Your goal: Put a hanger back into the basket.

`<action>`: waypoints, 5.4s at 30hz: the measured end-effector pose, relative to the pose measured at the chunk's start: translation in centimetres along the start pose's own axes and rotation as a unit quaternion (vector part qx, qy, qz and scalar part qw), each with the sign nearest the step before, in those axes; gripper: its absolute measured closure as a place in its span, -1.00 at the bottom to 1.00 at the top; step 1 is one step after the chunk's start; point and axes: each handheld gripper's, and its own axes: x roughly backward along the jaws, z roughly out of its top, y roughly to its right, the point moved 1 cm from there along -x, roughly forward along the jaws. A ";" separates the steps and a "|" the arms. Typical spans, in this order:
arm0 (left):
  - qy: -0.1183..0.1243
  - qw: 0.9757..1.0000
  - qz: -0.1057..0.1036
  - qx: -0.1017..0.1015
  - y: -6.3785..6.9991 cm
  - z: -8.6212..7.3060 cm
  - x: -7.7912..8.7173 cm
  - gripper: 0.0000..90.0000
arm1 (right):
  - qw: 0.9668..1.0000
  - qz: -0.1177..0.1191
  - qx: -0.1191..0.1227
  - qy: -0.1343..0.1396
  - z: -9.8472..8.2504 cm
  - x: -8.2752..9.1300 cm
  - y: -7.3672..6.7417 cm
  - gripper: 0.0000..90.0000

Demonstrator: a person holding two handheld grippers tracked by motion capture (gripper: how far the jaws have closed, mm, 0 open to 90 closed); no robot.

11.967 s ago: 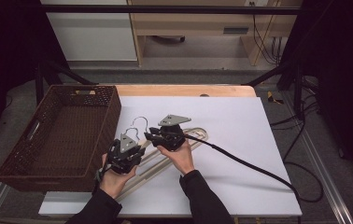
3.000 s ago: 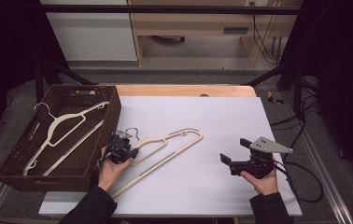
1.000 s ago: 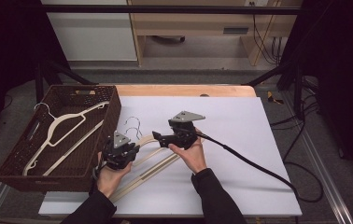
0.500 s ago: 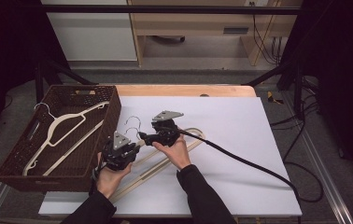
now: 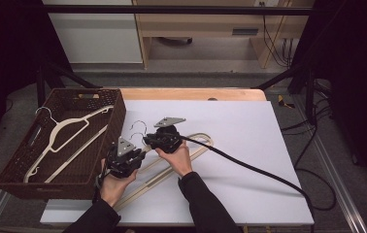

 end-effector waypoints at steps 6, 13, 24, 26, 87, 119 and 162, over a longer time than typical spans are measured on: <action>0.003 1.000 -0.005 -0.003 0.0 0.0 0.2 0.71 | 1.000 0.002 -0.006 -0.008 0.3 0.3 -0.2 0.85; -0.007 0.999 -0.031 -0.027 -0.3 -0.1 0.9 0.58 | 1.000 -0.006 -0.004 -0.005 0.4 0.9 -0.6 0.86; -0.057 0.994 -0.093 -0.023 -1.0 -0.3 -0.7 0.60 | 1.000 0.002 0.013 -0.003 0.6 2.1 -1.6 0.86; -0.053 0.993 -0.102 -0.016 -0.9 -0.2 -0.7 0.66 | 1.000 0.000 0.014 -0.003 0.6 2.1 -1.7 0.86; 0.097 0.981 -0.163 -0.034 -2.2 7.1 11.1 0.89 | 0.983 -0.145 -0.019 0.111 -9.5 25.3 4.9 -0.90; 0.119 0.989 -0.088 -0.024 -16.4 8.4 15.6 0.88 | 0.979 -0.165 -0.020 0.117 -9.8 26.7 5.8 -0.95; -0.014 0.996 -0.064 0.065 -24.3 -1.2 10.3 0.85 | 0.981 -0.162 -0.021 0.103 -10.0 26.0 5.8 -0.95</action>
